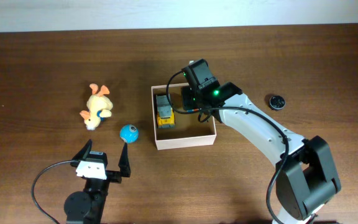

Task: Pack container
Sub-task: 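Lift the cube and carry it left toward the pink box, then lower the Rubik's cube into the box's right side with the right gripper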

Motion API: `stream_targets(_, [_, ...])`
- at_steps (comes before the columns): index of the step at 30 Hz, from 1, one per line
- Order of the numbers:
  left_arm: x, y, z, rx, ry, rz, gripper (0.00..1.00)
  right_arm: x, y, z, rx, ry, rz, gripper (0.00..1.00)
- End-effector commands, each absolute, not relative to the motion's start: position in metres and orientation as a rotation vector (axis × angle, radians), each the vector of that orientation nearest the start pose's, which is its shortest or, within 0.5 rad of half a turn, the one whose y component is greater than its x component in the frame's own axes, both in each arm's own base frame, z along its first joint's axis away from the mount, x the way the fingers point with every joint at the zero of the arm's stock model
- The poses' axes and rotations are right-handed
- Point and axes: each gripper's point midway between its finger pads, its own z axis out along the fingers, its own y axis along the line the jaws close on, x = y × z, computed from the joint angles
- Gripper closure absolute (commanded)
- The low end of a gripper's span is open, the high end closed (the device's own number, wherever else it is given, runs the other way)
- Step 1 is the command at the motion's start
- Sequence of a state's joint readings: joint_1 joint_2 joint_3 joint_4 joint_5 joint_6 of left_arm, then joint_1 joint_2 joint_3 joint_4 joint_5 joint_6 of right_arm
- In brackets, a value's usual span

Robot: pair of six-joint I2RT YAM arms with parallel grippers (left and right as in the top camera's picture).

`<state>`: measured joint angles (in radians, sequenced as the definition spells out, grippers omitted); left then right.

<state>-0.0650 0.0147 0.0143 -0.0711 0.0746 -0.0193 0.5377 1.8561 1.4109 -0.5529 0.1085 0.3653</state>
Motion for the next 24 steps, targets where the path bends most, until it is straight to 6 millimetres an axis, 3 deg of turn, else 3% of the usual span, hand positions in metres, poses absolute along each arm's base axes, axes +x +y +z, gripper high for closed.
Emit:
stream_targets(1, [0.244,-0.029,0.159,0.109,1.637,-0.116,0.01,0.424,0.224,0.117,-0.151,2.533,0.162,0.51])
stream_targets(20, [0.244,-0.029,0.159,0.109,1.637,-0.116,0.01,0.428,0.214,0.118,-0.112,2.519,0.090,0.51])
stream_targets(24, [0.244,-0.029,0.159,0.109,1.637,-0.116,0.01,0.428,0.214,0.118,-0.111,2.517,0.091,0.42])
